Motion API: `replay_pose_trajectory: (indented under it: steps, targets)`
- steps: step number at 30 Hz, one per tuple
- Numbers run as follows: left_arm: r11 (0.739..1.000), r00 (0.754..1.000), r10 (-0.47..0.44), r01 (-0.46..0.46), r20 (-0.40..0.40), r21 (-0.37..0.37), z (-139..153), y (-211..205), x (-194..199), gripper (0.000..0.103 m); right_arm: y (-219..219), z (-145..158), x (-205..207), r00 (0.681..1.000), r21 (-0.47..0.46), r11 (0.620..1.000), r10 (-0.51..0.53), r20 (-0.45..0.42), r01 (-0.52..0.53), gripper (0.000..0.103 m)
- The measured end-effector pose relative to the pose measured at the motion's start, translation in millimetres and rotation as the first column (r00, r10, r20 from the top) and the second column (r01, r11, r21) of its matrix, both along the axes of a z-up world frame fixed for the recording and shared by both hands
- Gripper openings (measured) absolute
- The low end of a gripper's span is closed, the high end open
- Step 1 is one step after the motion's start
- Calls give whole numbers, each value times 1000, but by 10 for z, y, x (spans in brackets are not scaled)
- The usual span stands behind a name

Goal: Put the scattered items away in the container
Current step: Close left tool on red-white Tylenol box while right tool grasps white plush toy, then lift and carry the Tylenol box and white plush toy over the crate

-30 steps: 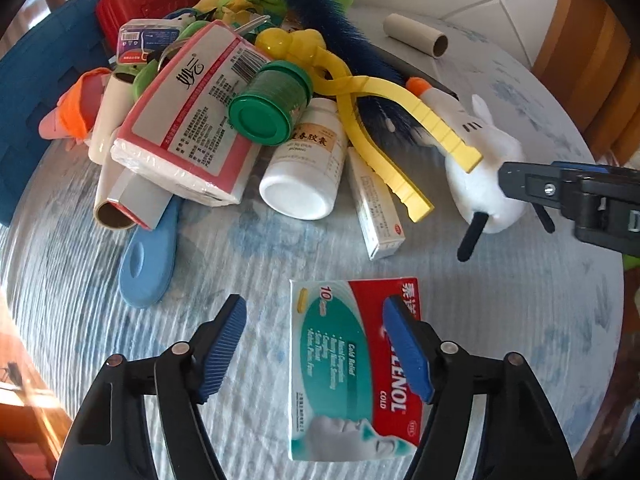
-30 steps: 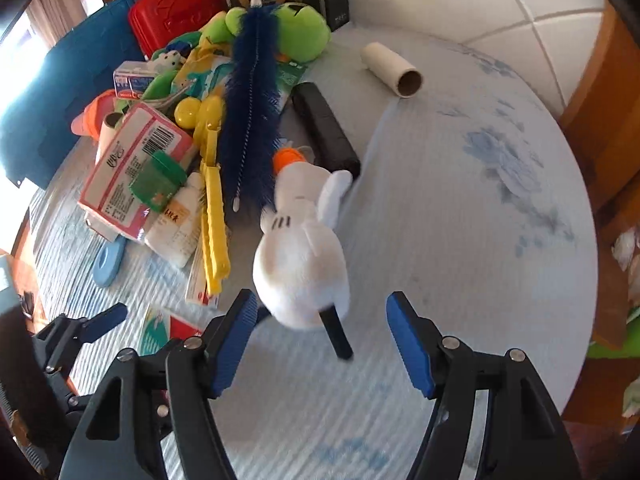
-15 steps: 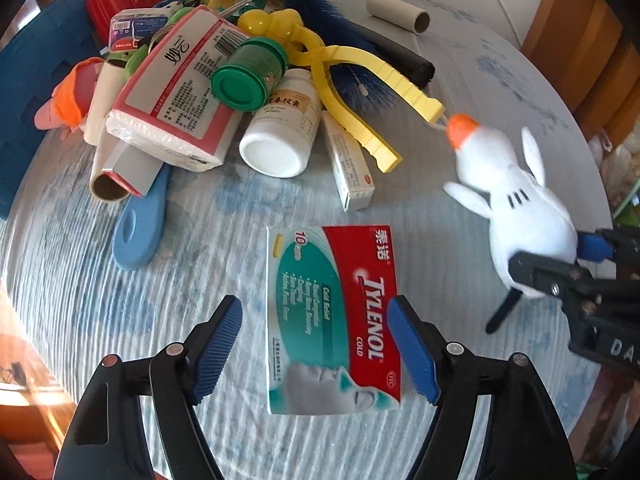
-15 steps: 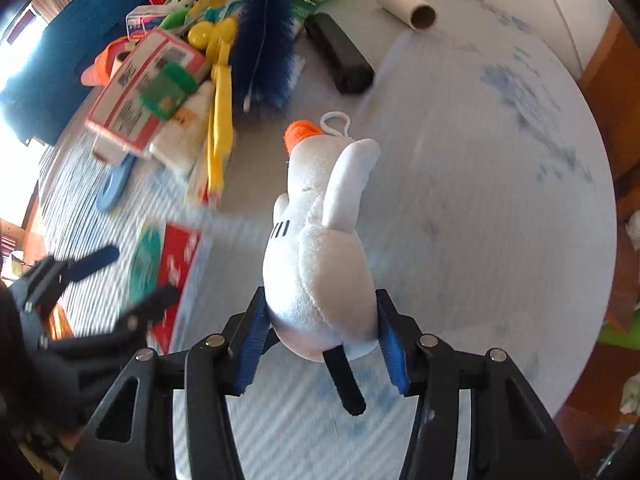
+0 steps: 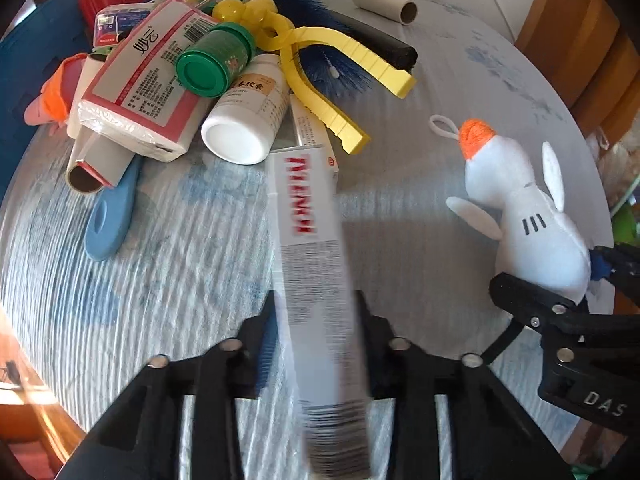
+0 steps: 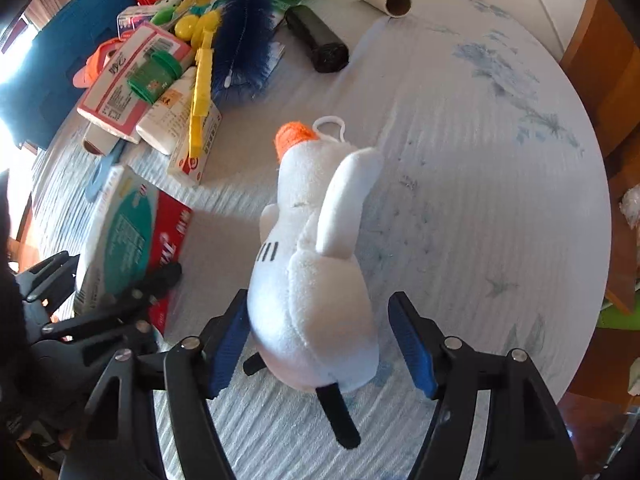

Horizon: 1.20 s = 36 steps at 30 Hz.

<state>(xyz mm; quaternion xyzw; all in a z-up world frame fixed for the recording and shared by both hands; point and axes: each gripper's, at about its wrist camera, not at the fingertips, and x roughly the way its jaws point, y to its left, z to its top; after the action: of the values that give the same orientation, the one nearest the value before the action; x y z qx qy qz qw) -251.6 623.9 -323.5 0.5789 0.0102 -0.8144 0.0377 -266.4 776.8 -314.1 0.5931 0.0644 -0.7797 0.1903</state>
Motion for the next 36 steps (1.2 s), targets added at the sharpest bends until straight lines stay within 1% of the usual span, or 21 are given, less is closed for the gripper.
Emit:
replay_pose_trajectory:
  steps: [1,2,4,9,13,16,18,20,23,26,29,31,36]
  targets:
    - [1000,1000,-1,1,-1,0,8,7,-2,19,-19,-7,12,1000,-11,1000,6,6,-6,54]
    - [1000,1000,-2,2,-3,-1,19,14,-1,19,-33,7,26,1000,2,1000,6,-6,-6,54]
    - [1000,1000,-3,3,-11,-11,56,28,3,19,-34,40,36,1000,-6,1000,7,-8,-7,53]
    - [1000,998,-1,-1,-64,-25,315,59,9,19,10,261,67,999,-40,999,1,-49,-3,53]
    - [999,993,3,-8,-119,-41,607,180,27,19,-9,522,74,995,-67,998,3,-100,-9,53]
    - [998,988,11,-20,-157,-58,865,105,184,19,-27,710,43,990,-92,995,10,-141,-23,53]
    - [997,983,13,-26,-185,-68,1004,83,208,19,-74,846,63,985,-100,994,19,-171,-37,53]
    - [997,978,22,-37,-209,-67,1092,-39,275,19,-235,963,94,980,-103,994,21,-197,-42,53]
    - [998,969,30,-44,-246,-53,1294,-287,275,19,-345,1071,139,974,-100,994,28,-223,-51,53]
    - [998,958,6,-22,-288,-53,1416,-599,285,19,-599,1198,178,964,-94,994,24,-265,-50,53]
    - [998,947,-48,31,-319,-59,1485,-964,258,19,-980,1360,184,950,-101,995,-18,-312,-14,53]
    - [995,941,-90,69,-326,-76,1533,-1218,251,19,-1215,1414,196,941,-105,994,-54,-335,20,53]
    - [987,927,-156,132,-340,-93,1646,-1830,277,19,-1836,1476,281,929,-121,986,-152,-338,117,53]
